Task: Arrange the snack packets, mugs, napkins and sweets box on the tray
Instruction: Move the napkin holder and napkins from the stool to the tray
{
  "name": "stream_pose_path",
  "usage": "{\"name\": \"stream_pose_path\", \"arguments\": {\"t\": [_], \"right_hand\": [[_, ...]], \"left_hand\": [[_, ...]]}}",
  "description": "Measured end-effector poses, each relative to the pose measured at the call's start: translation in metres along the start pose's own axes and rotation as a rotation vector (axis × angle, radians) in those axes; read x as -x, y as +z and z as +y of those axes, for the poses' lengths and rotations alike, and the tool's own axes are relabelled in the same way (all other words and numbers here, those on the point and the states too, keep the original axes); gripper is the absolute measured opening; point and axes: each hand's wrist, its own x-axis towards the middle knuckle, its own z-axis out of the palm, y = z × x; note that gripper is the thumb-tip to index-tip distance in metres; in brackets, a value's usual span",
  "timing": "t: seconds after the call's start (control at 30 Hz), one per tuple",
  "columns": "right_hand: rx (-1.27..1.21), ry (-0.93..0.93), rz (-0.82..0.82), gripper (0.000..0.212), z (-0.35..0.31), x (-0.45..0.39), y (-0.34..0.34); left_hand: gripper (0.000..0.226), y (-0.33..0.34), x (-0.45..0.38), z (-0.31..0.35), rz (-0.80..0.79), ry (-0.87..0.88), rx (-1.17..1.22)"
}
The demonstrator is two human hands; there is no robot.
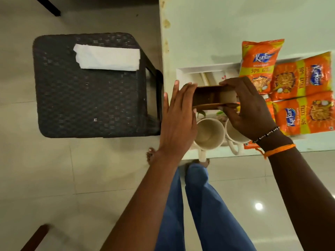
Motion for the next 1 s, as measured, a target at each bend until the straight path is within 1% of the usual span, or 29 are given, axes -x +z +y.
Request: {"name": "stream_pose_path", "arguments": {"t": [0.07, 0.17, 0.23, 0.37, 0.5, 0.77, 0.9, 1.0], "right_hand": [[-0.005, -0.007, -0.019, 0.05, 0.012, 0.004, -0.002], [-0.011, -0.019, -0.049, 0.049, 0.023, 0.006, -0.003], [-0.02, -0.04, -0.072, 0.049, 0.029, 0.005, -0.004], [-0.023, -0.056, -0.136, 0.049, 0.037, -0.002, -0.001], [-0.022, -0.06, -0.173, 0.05, 0.043, -0.008, 0.0], [-0.044, -0.013, -0.195, 0.049, 0.045, -0.012, -0.001], [-0.06, 0.015, -0.218, 0.046, 0.039, -0.01, -0.004], [-0.085, 0.039, -0.171, 0.047, 0.023, -0.014, -0.003]], "left_hand": [[0.049, 0.009, 0.001, 0.005, -0.027, -0.015, 0.029], [0.055, 0.018, 0.003, 0.011, -0.08, -0.066, 0.165], [0.056, 0.022, 0.003, 0.012, -0.094, -0.08, 0.216], [0.051, 0.031, 0.002, 0.01, -0.126, -0.109, 0.248], [0.05, 0.04, 0.003, 0.009, -0.134, -0.148, 0.23], [0.05, 0.049, 0.001, 0.012, -0.144, -0.214, 0.258], [0.05, 0.044, 0.001, 0.011, -0.156, -0.2, 0.274], [0.052, 0.031, -0.001, 0.006, -0.117, -0.217, 0.322]]}}
